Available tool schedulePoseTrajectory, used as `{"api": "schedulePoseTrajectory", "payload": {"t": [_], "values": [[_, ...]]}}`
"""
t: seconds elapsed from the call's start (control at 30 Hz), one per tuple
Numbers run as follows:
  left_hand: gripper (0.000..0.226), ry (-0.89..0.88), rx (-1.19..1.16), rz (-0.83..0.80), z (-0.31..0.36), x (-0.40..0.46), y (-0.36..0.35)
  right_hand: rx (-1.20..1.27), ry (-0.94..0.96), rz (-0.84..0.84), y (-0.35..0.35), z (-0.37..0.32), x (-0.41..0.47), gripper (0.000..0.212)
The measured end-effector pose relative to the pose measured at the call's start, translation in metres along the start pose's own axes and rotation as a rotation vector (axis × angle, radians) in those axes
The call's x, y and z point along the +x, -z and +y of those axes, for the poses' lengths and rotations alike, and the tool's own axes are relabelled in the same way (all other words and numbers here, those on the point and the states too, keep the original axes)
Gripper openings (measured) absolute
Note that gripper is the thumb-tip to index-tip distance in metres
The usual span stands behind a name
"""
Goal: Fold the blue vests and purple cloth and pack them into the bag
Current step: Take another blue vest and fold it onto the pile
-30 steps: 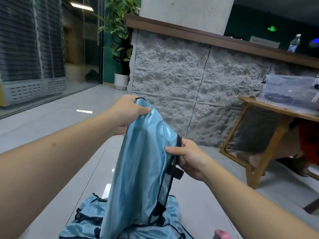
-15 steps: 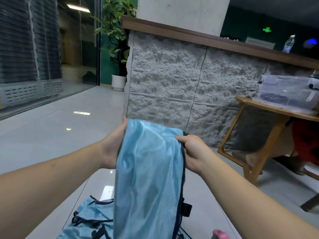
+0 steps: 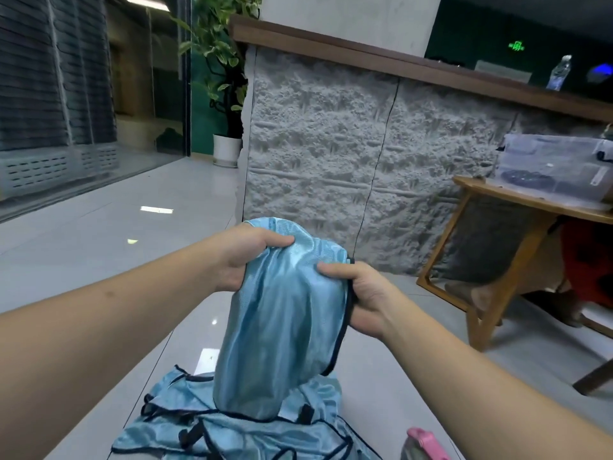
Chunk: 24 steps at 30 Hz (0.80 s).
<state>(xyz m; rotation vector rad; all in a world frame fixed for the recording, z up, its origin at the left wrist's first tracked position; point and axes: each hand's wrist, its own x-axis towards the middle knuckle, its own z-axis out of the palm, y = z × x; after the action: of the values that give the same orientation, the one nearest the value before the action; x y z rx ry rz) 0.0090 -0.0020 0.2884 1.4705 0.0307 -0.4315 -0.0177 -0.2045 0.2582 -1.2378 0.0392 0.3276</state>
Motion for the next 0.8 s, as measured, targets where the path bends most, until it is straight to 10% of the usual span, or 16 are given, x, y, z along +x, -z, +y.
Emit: {"api": "schedulePoseTrajectory", "payload": {"t": [0.2,0.4,0.57,0.67,0.8], "values": [[0.014,0.104,0.021,0.132,0.008,0.005,0.007,-0.07,0.06,0.262,0.005,-0.006,0.016,0.065],[0.008,0.037,-0.087,0.189,0.01,0.006,0.005,-0.194,-0.114,0.287,0.001,-0.02,0.01,0.037],[0.016,-0.007,-0.07,0.125,0.017,-0.003,0.0,-0.052,0.013,0.157,0.007,-0.032,0.007,0.093],[0.064,-0.049,0.091,0.007,0.023,-0.006,0.006,-0.263,0.026,0.052,0.007,-0.035,0.002,0.064],[0.044,-0.156,0.54,0.068,0.027,-0.011,0.01,-0.53,0.072,0.082,0.009,-0.038,-0.002,0.061]]}}
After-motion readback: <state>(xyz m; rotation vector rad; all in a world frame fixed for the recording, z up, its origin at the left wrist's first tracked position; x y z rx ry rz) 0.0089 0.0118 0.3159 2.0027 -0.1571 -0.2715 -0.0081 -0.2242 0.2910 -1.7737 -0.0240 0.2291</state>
